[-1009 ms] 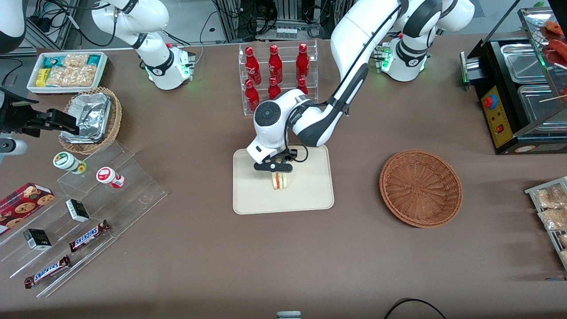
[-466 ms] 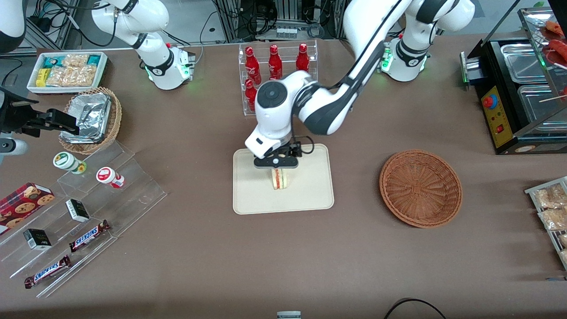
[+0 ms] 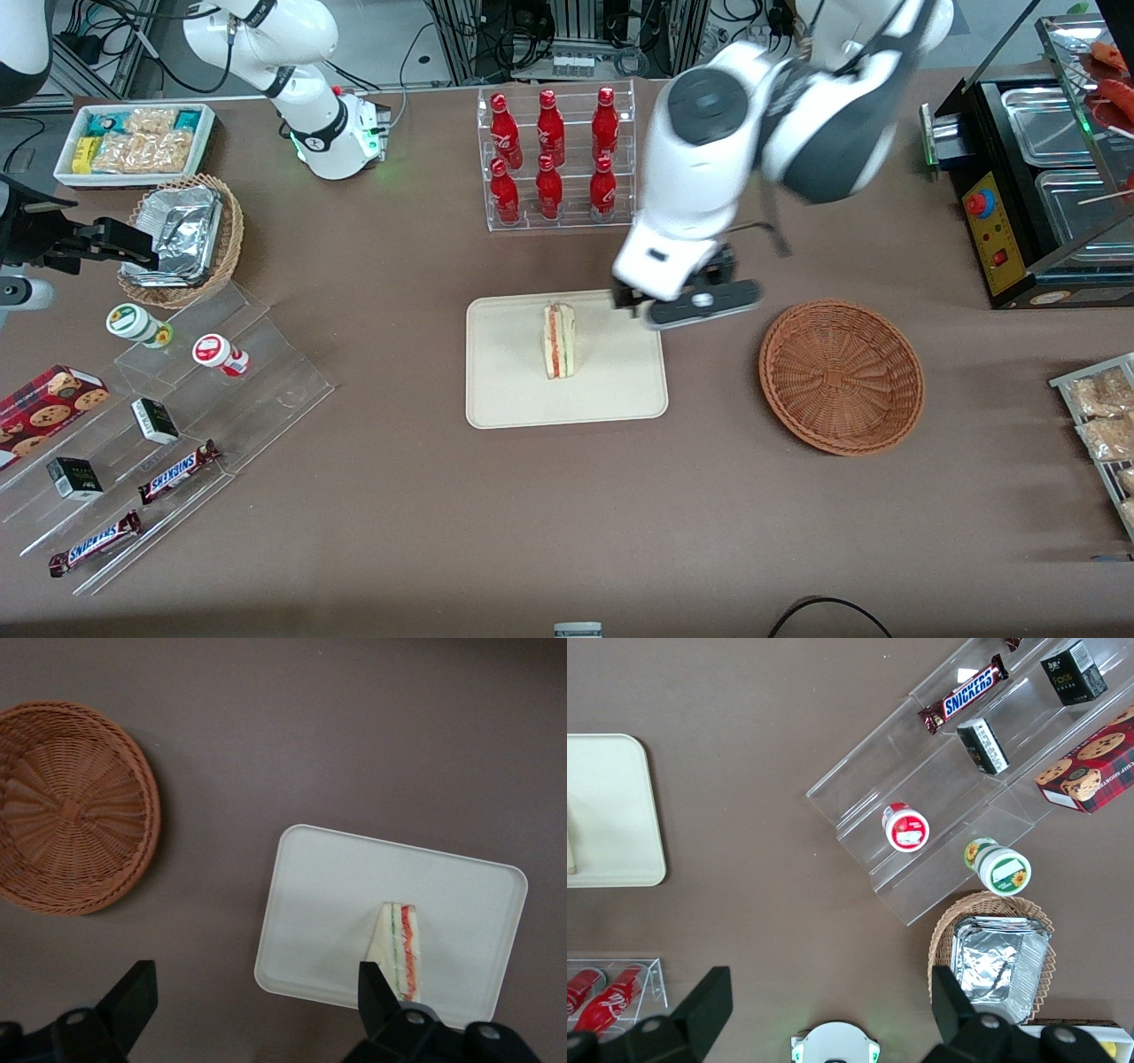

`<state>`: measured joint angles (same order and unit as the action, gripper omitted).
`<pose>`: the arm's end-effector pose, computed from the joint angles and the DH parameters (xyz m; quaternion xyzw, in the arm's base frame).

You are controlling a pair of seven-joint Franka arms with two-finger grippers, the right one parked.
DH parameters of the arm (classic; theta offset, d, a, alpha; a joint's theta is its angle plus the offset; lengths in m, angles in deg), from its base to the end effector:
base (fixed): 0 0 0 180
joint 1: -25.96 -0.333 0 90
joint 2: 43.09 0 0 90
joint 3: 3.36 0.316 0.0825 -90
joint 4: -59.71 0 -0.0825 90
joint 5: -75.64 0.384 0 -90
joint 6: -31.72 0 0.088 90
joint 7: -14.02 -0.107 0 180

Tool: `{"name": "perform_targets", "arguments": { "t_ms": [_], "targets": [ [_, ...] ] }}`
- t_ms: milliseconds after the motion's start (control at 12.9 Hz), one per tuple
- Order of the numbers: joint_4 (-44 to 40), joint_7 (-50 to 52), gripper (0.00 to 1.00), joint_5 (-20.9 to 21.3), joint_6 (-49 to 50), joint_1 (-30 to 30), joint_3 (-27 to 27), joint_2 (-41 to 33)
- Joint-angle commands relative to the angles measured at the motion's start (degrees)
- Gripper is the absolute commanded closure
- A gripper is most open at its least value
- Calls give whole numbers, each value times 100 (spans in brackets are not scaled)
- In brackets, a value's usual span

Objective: Place sandwich from basket to tray

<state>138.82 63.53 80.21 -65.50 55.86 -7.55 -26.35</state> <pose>0.5469 -0.3530 0.5505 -0.9908 -0.1313 -0.0286 0.0135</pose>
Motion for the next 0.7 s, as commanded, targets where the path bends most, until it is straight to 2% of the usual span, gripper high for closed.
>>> {"name": "perform_targets", "arguments": {
  "t_ms": [0,155,621],
  "targets": [
    [499,-317,0,18,204,-430,-64,-538],
    [685,-695,0,-78,186,-922,-73,-811],
    [1589,-2776,0,-377,248,-2240,-64,-1699]
  ]
}}
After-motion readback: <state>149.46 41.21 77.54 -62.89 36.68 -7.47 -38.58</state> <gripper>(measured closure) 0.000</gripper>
